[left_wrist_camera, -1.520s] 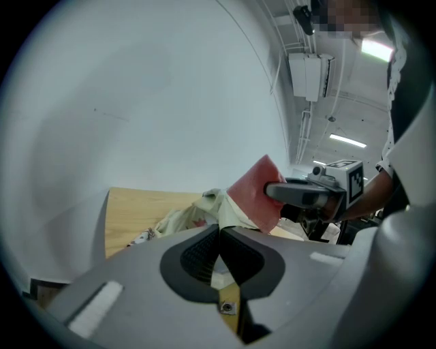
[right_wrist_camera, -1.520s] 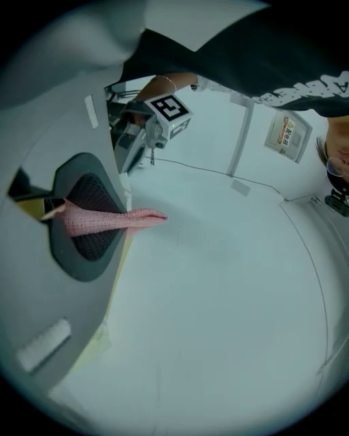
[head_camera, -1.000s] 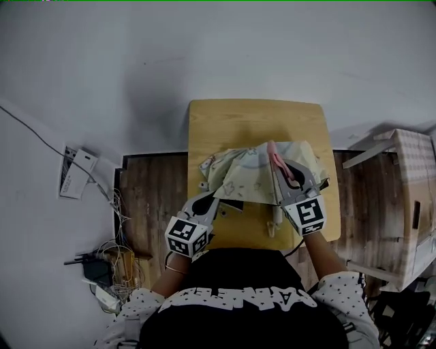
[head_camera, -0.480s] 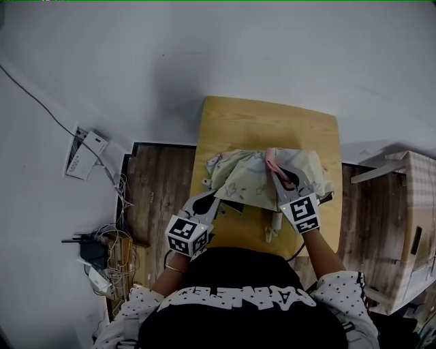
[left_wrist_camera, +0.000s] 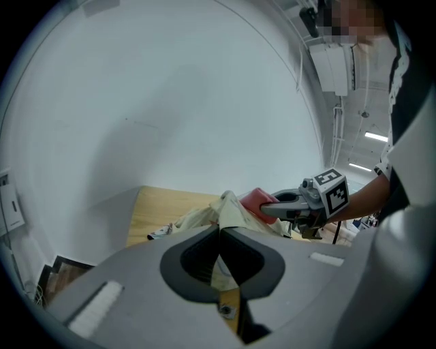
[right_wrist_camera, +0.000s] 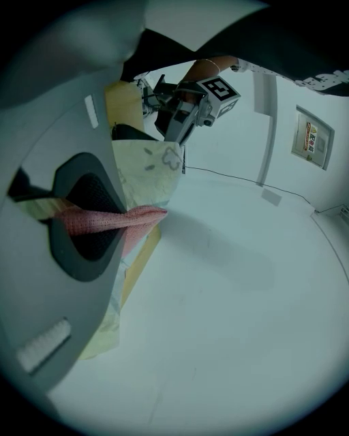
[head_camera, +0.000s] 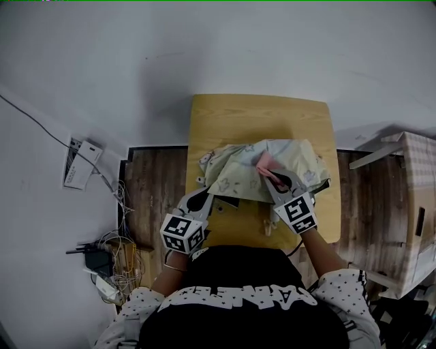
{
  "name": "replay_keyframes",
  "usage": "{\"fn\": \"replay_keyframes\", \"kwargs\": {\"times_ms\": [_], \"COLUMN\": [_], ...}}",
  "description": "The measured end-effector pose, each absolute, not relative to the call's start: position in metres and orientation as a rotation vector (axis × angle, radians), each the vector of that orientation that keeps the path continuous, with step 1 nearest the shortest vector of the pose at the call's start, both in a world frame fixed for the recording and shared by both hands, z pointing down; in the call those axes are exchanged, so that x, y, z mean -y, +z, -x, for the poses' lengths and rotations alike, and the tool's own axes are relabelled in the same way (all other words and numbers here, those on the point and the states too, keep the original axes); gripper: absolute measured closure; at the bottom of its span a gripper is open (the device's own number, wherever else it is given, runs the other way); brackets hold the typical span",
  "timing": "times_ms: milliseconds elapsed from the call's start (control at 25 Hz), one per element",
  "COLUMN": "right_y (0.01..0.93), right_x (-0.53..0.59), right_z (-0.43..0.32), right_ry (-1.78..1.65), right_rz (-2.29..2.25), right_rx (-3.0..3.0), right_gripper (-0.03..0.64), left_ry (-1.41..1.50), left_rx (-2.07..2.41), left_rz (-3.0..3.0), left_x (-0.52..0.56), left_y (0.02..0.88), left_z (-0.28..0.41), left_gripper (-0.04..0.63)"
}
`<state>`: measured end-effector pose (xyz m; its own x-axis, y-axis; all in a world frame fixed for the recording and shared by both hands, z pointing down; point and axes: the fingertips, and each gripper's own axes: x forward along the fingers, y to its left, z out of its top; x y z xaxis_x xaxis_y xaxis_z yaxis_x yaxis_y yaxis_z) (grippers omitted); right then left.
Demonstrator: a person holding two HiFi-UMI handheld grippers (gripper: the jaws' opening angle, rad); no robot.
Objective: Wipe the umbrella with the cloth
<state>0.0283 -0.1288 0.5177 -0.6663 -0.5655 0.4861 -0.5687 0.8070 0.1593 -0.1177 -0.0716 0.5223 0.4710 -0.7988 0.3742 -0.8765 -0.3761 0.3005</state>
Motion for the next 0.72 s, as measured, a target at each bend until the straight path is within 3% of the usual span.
{"fn": "replay_keyframes", "kwargs": {"times_ms": [720], "right_y": [0.540], "right_x": [0.083], "right_z": [-0.039], "right_ry": [0.113], "right_rz": [-0.784], "right_rx": [2.432], "right_gripper": [0.584], "left_ry": [0.216], "left_rx": [1.358], "left_rz": [-2.275], "left_x": [0.080], "left_y": [0.523], "left_z": [0.117], "left_gripper": [0.595]}}
